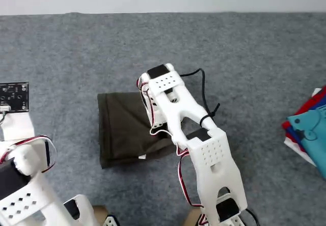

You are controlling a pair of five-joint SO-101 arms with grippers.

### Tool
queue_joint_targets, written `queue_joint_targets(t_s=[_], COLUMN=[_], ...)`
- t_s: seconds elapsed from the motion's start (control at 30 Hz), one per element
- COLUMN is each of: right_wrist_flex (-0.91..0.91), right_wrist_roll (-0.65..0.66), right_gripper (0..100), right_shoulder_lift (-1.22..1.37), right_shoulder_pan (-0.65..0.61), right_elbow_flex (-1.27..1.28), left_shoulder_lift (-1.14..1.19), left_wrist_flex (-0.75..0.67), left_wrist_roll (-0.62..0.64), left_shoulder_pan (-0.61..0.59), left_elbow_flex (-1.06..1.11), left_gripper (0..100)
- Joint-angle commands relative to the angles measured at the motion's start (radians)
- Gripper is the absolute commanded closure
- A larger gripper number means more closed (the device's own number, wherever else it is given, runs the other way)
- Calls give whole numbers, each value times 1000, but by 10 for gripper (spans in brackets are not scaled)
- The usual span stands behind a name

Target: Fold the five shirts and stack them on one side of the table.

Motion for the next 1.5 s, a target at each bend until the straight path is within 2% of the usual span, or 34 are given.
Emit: queue_joint_targets(t_s=[0.0, 0.1, 0.5, 0.83, 1.03, 1.3, 1.47], right_wrist_flex=[36, 36, -93, -147, -323, -418, -387], right_wrist_roll=[6, 26, 675, 1031, 1154, 1165, 1155], right_gripper=[990, 990, 990, 990, 990, 983, 837], right_shoulder_lift=[-110, -153, -170, -168, -166, -134, -143], right_shoulder_pan=[88, 176, 515, 719, 727, 685, 687], right_elbow_flex=[-38, -38, -46, -153, -167, -169, -173], left_shoulder_lift=[-11, -11, -11, -12, -12, -12, -12], left_wrist_flex=[12, 12, 12, 12, 12, 12, 14], left_wrist_roll=[-37, -43, -43, -44, -44, -44, -44], left_shoulder_pan=[-5, -6, -6, -6, -6, -6, -6], left_elbow_flex=[-2, -2, -4, -4, -2, -2, -2], left_gripper=[992, 992, 992, 992, 992, 992, 992])
